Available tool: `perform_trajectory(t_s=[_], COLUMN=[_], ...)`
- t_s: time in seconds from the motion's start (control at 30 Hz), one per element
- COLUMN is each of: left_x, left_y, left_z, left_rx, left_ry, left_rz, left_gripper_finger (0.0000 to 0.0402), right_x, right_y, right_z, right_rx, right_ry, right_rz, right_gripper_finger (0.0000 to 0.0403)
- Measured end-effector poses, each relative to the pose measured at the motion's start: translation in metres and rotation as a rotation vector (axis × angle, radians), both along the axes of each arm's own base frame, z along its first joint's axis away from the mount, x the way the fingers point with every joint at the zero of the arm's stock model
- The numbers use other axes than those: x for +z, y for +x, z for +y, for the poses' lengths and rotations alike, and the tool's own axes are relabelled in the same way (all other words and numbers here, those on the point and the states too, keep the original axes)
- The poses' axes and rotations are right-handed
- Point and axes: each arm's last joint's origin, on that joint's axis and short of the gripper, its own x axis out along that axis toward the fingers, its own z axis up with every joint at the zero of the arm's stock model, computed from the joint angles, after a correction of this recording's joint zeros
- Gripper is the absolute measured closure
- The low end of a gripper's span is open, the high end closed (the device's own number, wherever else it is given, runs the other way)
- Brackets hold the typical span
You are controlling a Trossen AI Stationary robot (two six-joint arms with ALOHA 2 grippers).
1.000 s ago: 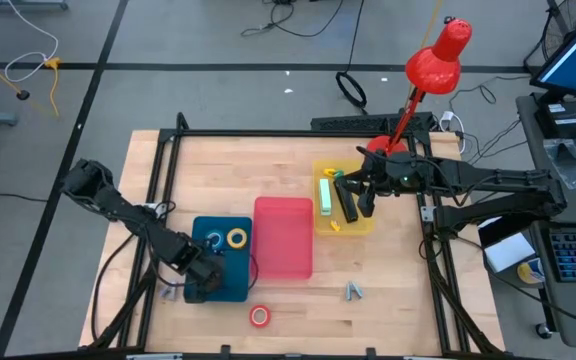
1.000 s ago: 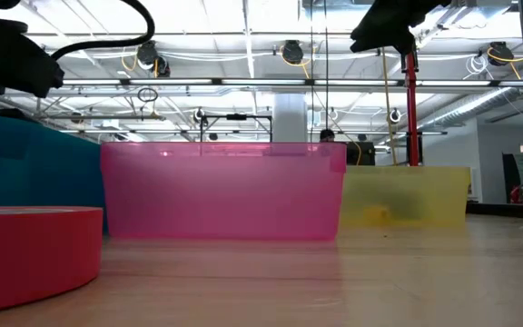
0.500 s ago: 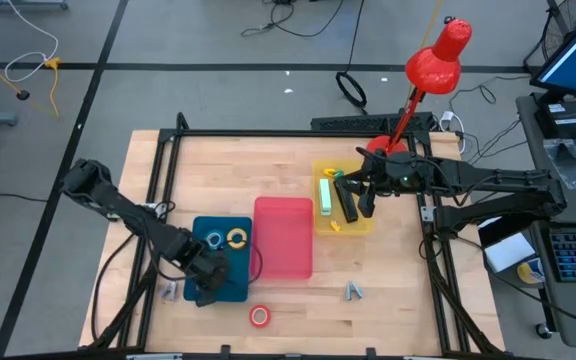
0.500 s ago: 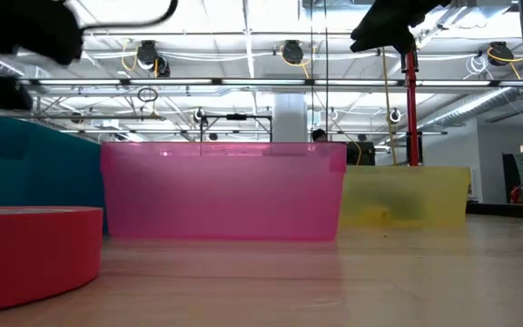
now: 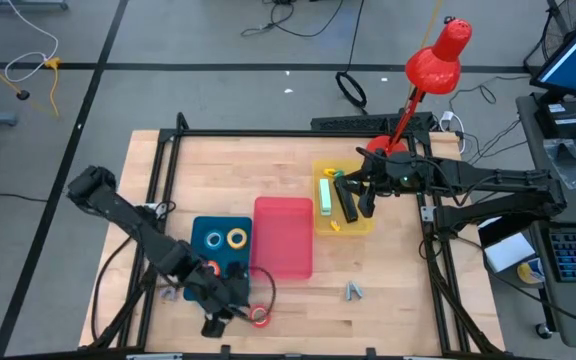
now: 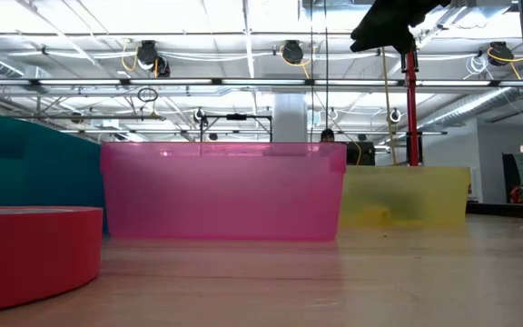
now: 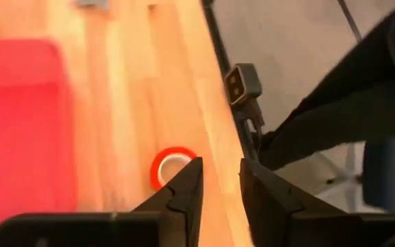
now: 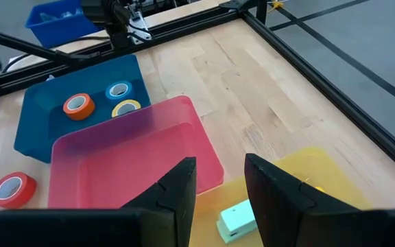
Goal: Pick and place Stapler, Stapler remover, tape
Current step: Put the red tape into the blue bin
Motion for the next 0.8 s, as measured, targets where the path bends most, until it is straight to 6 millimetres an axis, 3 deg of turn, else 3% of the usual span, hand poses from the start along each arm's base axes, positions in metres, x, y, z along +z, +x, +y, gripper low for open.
perform_trajectory(t_s=[0.17,0.4,0.8], left_x=[-0.03,-0.068,-0.092], left_y=[0.018,0.036,0.035], left_z=[-0.014,-0.017,-0.034], left_rx=[-0.112,-0.226,-0.403], left_ry=[0.075,0.17,0.31], left_rz=[0.035,0.101,0.053], left_gripper_finger=[0.0319,0.0325,0.0325], right_x=[0.0,0.0,0.0], right_y=[0.0,0.0,0.0], right_z=[0.0,0.0,0.0], right_rx=[-0.002,-0.002,-0.002], right_ry=[0.004,0.005,-0.002], right_rz=[-0.001,-0.001,0.0], right_gripper_finger=[0.0287,0.0287,0.0287])
